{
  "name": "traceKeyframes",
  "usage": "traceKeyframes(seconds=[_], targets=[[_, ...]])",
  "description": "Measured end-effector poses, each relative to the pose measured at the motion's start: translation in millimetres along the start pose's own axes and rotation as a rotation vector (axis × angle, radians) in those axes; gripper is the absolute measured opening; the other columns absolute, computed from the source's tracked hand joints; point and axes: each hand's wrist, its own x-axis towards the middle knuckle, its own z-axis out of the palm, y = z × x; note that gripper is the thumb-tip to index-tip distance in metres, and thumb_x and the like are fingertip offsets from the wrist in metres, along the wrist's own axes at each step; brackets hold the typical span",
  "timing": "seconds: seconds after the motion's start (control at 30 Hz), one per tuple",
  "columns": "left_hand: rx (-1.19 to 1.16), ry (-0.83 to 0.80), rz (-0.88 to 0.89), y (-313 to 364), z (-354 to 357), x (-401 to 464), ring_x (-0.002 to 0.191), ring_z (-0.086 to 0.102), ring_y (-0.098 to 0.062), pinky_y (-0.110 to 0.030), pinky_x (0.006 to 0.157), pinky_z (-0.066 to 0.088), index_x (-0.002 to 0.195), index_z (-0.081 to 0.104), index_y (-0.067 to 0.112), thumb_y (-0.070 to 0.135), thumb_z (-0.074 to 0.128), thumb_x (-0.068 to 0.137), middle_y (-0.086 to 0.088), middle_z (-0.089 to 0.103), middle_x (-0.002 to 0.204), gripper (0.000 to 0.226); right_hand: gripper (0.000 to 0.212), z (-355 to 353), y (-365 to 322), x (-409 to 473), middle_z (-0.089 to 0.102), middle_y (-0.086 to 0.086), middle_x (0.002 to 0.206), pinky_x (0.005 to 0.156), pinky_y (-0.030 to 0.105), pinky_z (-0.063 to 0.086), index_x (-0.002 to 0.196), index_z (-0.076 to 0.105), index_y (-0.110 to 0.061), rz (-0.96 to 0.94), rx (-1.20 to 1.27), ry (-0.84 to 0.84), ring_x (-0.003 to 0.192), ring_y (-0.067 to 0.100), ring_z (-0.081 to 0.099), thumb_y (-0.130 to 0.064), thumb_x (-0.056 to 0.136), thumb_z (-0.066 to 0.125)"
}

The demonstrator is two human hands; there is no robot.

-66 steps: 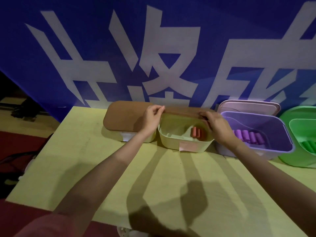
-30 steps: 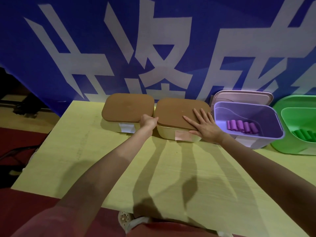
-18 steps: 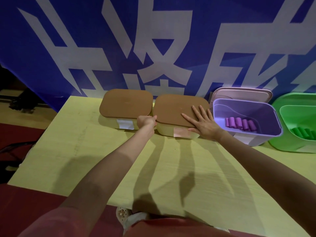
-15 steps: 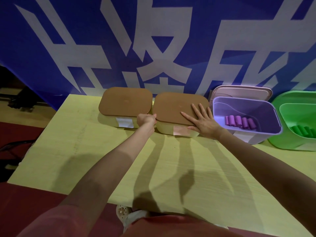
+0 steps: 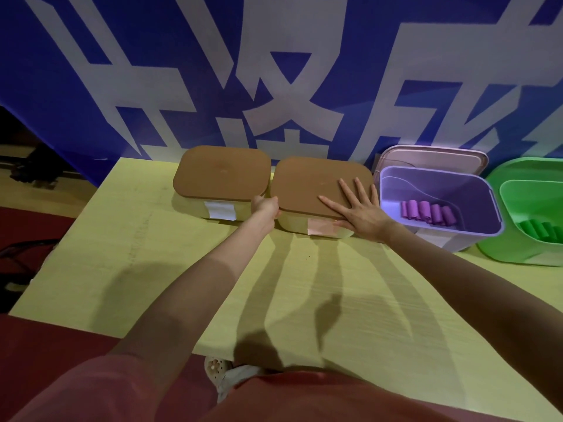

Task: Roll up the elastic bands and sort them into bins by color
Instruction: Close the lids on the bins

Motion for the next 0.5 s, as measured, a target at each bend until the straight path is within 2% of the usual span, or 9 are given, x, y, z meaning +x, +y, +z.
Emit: traceKeyframes(seconds=[0.07, 0.1, 0.17, 0.2, 0.3, 0.5], targets=[[-0.019, -0.007, -0.012, -2, -1, 2, 0.084, 0.057, -0.02, -0.028, 0.086, 0.05, 0.133, 0.036, 0.003, 0.004, 0.05, 0.097, -0.015, 0.055, 0.116, 0.039, 0.067, 0, 0, 0, -0.018, 0.012, 0.159, 0.111, 0.068, 0.0, 0.141, -0.023, -0.053, 0.005, 0.009, -0.001, 0.142, 0.046, -0.017, -0.074, 0.079, -0.007], [-0.027, -0.008, -0.012, -4, -1, 4, 0.076, 0.056, -0.017, -0.028, 0.085, 0.051, 0.131, 0.037, 0.003, 0.005, 0.052, 0.096, -0.013, 0.057, 0.105, 0.038, 0.068, 1, 0, 0, -0.019, 0.012, 0.159, 0.111, 0.068, -0.001, 0.141, -0.023, -0.053, 0.006, 0.019, 0.001, 0.142, 0.045, -0.018, -0.075, 0.08, -0.006], [-0.023, -0.004, -0.004, -8, -1, 8, 0.063, 0.049, -0.013, -0.03, 0.084, 0.052, 0.123, 0.042, 0.005, 0.007, 0.052, 0.096, -0.007, 0.053, 0.082, 0.029, 0.068, 2, 0, 0, -0.02, 0.01, 0.159, 0.112, 0.067, -0.004, 0.141, -0.022, -0.054, 0.005, 0.033, 0.009, 0.142, 0.044, -0.02, -0.077, 0.08, -0.004], [-0.012, 0.001, 0.004, -10, 0, 9, 0.062, 0.048, -0.012, -0.031, 0.085, 0.052, 0.117, 0.044, 0.006, 0.009, 0.052, 0.097, -0.005, 0.05, 0.078, 0.023, 0.067, 2, 0, 0, -0.02, 0.009, 0.159, 0.112, 0.066, -0.005, 0.141, -0.021, -0.055, 0.005, 0.042, 0.01, 0.143, 0.043, -0.02, -0.078, 0.08, -0.004], [0.017, 0.026, 0.03, -17, 1, 10, 0.061, 0.05, -0.012, -0.035, 0.086, 0.053, 0.104, 0.045, 0.008, 0.013, 0.052, 0.098, -0.004, 0.051, 0.075, 0.011, 0.06, 1, -1, 0, -0.018, 0.006, 0.16, 0.113, 0.065, -0.005, 0.14, -0.019, -0.058, 0.021, 0.08, 0.021, 0.144, 0.041, -0.018, -0.073, 0.083, -0.008], [-0.026, 0.032, 0.038, -25, -1, 11, 0.059, 0.052, -0.012, -0.035, 0.082, 0.055, 0.103, 0.05, 0.006, 0.016, 0.057, 0.095, -0.003, 0.054, 0.073, 0.015, 0.058, 1, -2, 1, -0.021, 0.005, 0.159, 0.113, 0.064, -0.006, 0.139, -0.023, -0.058, 0.034, 0.067, 0.005, 0.144, 0.04, -0.02, -0.071, 0.083, -0.011]])
